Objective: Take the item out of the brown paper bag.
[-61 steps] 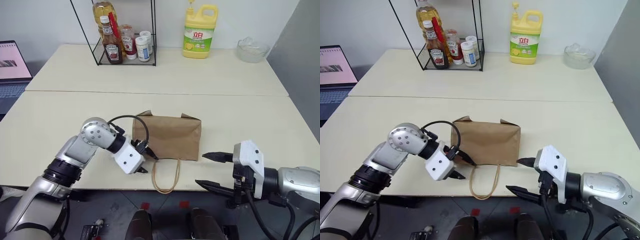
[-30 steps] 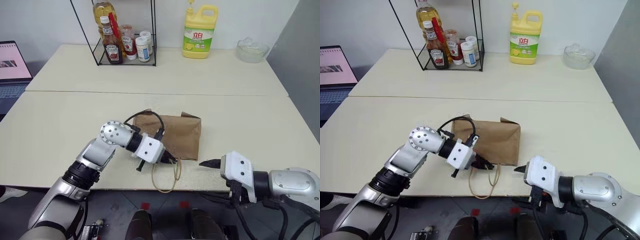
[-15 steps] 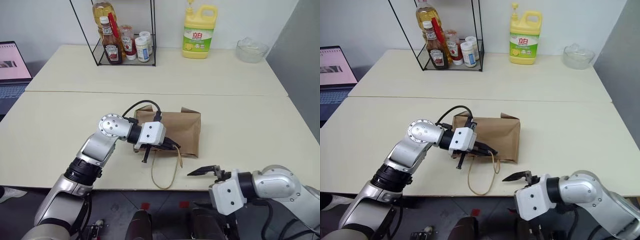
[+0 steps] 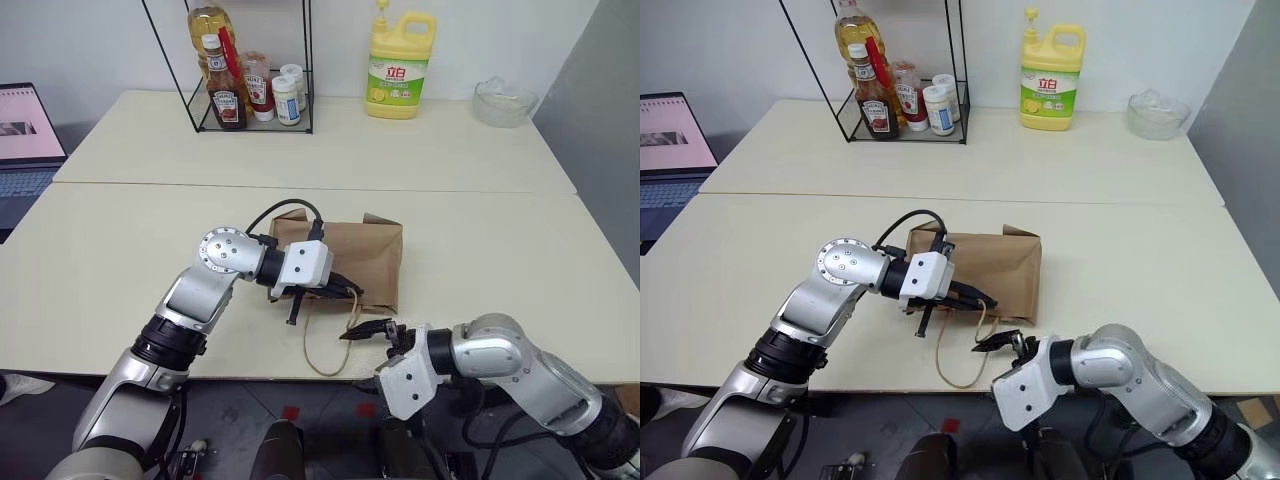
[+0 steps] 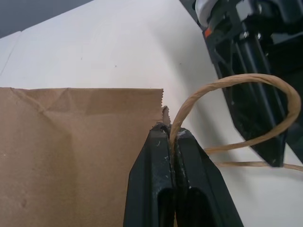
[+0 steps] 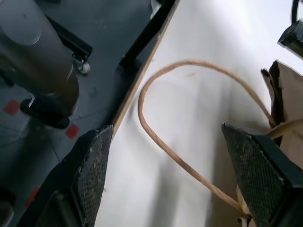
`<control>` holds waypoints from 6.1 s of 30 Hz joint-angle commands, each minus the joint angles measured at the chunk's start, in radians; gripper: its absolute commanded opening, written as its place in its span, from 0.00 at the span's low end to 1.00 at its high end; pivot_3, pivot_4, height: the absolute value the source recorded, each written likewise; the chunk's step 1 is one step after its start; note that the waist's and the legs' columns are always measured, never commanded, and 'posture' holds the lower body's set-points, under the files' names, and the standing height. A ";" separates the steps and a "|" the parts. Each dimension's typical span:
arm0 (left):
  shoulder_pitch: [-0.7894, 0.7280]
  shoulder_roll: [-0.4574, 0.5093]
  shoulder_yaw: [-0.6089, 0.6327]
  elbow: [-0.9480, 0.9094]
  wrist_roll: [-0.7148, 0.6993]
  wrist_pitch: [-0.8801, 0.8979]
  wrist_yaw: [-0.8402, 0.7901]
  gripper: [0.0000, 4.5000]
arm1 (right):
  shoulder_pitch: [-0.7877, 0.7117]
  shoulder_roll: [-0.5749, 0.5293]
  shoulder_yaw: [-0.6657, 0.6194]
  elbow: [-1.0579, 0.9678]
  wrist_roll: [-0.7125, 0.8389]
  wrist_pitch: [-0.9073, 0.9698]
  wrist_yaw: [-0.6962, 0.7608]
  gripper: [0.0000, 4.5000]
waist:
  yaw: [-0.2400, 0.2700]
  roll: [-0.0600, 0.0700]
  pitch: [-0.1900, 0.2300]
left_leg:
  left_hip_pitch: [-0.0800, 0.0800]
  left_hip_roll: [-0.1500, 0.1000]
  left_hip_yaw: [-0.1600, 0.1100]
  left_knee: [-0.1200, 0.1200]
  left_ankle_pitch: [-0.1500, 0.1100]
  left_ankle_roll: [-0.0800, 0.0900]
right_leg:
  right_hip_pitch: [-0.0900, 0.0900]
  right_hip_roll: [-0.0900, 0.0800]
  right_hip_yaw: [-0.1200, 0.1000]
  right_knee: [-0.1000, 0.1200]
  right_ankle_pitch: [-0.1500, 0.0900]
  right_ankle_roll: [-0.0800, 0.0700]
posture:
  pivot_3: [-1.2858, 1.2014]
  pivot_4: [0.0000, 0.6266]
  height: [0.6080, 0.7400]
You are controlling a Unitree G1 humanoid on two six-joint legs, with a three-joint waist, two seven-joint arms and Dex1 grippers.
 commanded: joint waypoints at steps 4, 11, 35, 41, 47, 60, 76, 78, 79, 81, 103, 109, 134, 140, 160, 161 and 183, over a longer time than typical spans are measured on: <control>-0.036 -0.008 0.029 -0.042 -0.023 0.019 0.013 0.01 | -0.050 0.082 0.016 0.052 -0.077 0.001 -0.010 0.85 | 0.000 0.000 0.000 | 0.000 0.000 0.000 0.000 0.000 0.000 | 0.000 0.000 0.000 0.000 0.000 0.000 | 0.52 0.24 1.00; -0.044 -0.007 0.030 -0.033 -0.022 0.018 0.013 0.01 | -0.063 0.131 0.015 0.085 -0.128 0.011 -0.007 0.85 | 0.000 0.000 0.000 | 0.000 0.000 0.000 0.000 0.000 0.000 | 0.000 0.000 0.000 0.000 0.000 0.000 | 0.52 0.24 1.00; -0.136 -0.049 0.070 0.051 -0.005 0.114 0.150 0.00 | -0.035 0.132 0.020 0.031 -0.158 0.126 0.047 0.00 | 0.000 0.000 0.000 | 0.000 0.000 0.000 0.000 0.000 0.000 | 0.000 0.000 0.000 0.000 0.000 0.000 | 0.52 0.24 1.00; -0.196 -0.088 0.092 0.133 0.014 0.212 0.260 0.00 | -0.032 0.135 0.030 0.019 -0.192 0.138 0.053 0.00 | 0.001 0.000 0.000 | 0.000 0.000 0.000 0.000 0.000 0.000 | 0.000 0.000 0.000 0.000 0.000 0.000 | 0.52 0.24 1.00; -0.292 -0.142 0.142 0.202 -0.007 0.320 0.368 0.00 | -0.031 0.136 0.034 0.011 -0.211 0.142 0.072 0.00 | 0.001 0.000 0.000 | 0.000 0.000 -0.001 0.000 0.000 0.000 | 0.000 0.000 -0.001 0.000 0.000 0.000 | 0.52 0.24 1.00; -0.391 -0.174 0.183 0.195 -0.018 0.383 0.426 0.00 | -0.034 0.133 0.043 0.015 -0.230 0.124 0.089 0.00 | 0.000 0.000 0.000 | 0.000 -0.001 -0.001 0.000 0.002 -0.003 | 0.000 0.000 -0.001 0.000 0.000 0.000 | 0.52 0.24 1.00; -0.451 -0.108 0.291 0.091 -0.239 0.622 0.278 0.00 | -0.008 0.111 0.009 0.047 -0.250 0.119 0.059 0.00 | -0.001 0.000 0.000 | 0.000 -0.001 -0.001 0.000 0.002 -0.004 | 0.001 0.000 -0.001 0.000 0.000 0.000 | 0.52 0.24 1.00; -0.435 -0.075 0.288 0.076 -0.260 0.645 0.245 0.00 | -0.003 0.109 0.000 0.050 -0.246 0.120 0.055 0.00 | -0.001 0.000 0.000 | 0.000 0.000 -0.001 0.000 0.002 -0.004 | 0.001 0.000 -0.001 0.000 0.000 0.000 | 0.52 0.24 1.00; -0.425 -0.061 0.282 0.069 -0.265 0.647 0.231 0.00 | -0.002 0.107 -0.004 0.051 -0.243 0.118 0.053 0.00 | 0.000 0.000 0.000 | 0.000 0.000 -0.001 0.000 0.002 -0.004 | 0.001 0.000 -0.001 0.000 0.000 0.000 | 0.52 0.24 1.00; -0.413 -0.048 0.272 0.062 -0.269 0.648 0.218 0.00 | -0.001 0.104 -0.018 0.050 -0.232 0.111 0.050 0.00 | 0.001 0.000 0.000 | 0.000 -0.001 -0.001 0.000 0.002 -0.004 | 0.001 -0.001 -0.001 0.000 0.000 0.000 | 0.52 0.24 1.00; -0.404 -0.087 0.270 0.153 -0.256 0.586 0.227 0.00 | -0.303 0.139 -0.344 -0.267 0.433 0.914 0.066 0.66 | -0.003 0.000 0.000 | 0.001 0.000 -0.004 0.000 0.000 0.000 | 0.003 0.000 -0.005 0.000 0.000 0.000 | 0.52 0.24 1.00; -0.418 -0.097 0.275 0.182 -0.255 0.579 0.240 0.00 | -0.415 0.205 -0.083 -0.065 0.218 0.803 -0.129 0.66 | -0.003 0.000 0.000 | -0.001 -0.001 -0.004 0.000 0.000 0.000 | 0.001 -0.001 -0.005 -0.001 0.000 0.000 | 0.52 0.24 1.00; -0.428 -0.124 0.270 0.200 -0.256 0.554 0.260 0.00 | -0.618 0.417 0.207 0.517 -0.226 0.689 -0.258 1.00 | -0.007 0.000 0.000 | -0.002 0.000 -0.004 -0.001 0.001 -0.002 | -0.001 -0.001 -0.005 0.000 0.000 0.000 | 0.52 0.24 1.00; -0.430 -0.131 0.270 0.203 -0.254 0.552 0.261 0.00 | -0.666 0.468 0.219 0.667 -0.263 0.652 -0.227 1.00 | -0.011 0.000 0.000 | -0.002 0.000 -0.004 -0.001 0.001 -0.002 | -0.001 0.000 -0.005 0.000 0.000 0.000 | 0.52 0.24 1.00; -0.420 -0.122 0.262 0.232 -0.223 0.497 0.256 0.00 | -0.615 0.407 0.123 0.514 -0.259 0.593 -0.101 0.61 | -0.017 0.001 0.000 | -0.002 0.000 -0.005 -0.001 0.000 -0.001 | -0.001 -0.001 -0.005 0.000 0.000 0.000 | 0.52 0.24 1.00; -0.421 -0.121 0.261 0.237 -0.219 0.491 0.255 0.00 | -0.605 0.395 0.114 0.479 -0.256 0.597 -0.088 0.61 | -0.017 0.001 0.000 | -0.002 0.000 -0.005 -0.001 0.001 -0.001 | -0.001 -0.001 -0.005 0.000 0.000 0.000 | 0.52 0.24 1.00; -0.450 -0.132 0.251 0.310 -0.174 0.427 0.245 0.00 | -0.484 0.298 -0.223 0.040 0.167 0.579 0.078 0.53 | -0.022 0.001 0.001 | -0.003 0.000 -0.005 -0.002 0.000 0.000 | -0.002 -0.001 -0.006 -0.001 0.000 0.000 | 0.52 0.24 1.00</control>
